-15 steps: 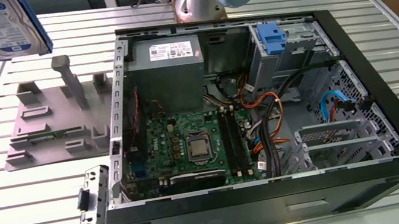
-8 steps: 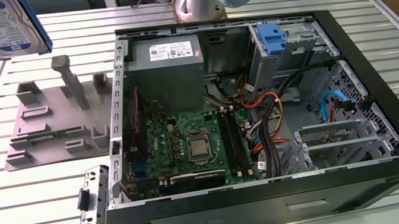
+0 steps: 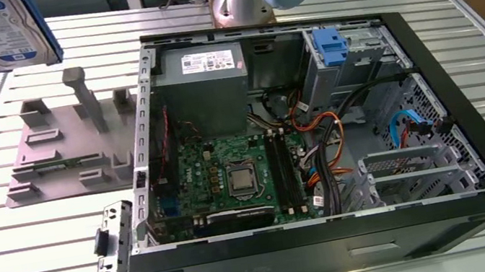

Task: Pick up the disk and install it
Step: 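Pick up the disk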

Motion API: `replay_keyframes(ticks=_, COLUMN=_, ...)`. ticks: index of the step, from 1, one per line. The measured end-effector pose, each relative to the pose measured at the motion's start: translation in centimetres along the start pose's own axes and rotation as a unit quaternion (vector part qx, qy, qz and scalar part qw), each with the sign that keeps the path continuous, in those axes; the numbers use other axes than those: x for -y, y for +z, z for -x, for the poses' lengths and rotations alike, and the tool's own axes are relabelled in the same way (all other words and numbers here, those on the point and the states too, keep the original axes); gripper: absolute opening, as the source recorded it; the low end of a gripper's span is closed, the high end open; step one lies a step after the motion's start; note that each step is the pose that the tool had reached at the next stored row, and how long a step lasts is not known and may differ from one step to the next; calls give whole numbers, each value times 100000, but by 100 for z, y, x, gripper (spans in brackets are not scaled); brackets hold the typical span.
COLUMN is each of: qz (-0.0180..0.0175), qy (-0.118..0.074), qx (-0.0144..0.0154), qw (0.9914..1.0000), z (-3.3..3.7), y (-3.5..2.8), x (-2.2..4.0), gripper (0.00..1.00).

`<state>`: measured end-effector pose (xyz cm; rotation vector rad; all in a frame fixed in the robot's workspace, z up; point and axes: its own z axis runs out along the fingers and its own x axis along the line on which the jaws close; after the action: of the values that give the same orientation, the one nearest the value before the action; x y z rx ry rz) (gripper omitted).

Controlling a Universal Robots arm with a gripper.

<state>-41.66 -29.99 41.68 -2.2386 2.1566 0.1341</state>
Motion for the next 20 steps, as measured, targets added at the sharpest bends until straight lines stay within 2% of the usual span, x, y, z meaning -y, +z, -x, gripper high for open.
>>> replay_keyframes(ticks=20, qz=3, qy=0, qx=-1, qw=100000, z=4, y=-53, x=-2, gripper=36)
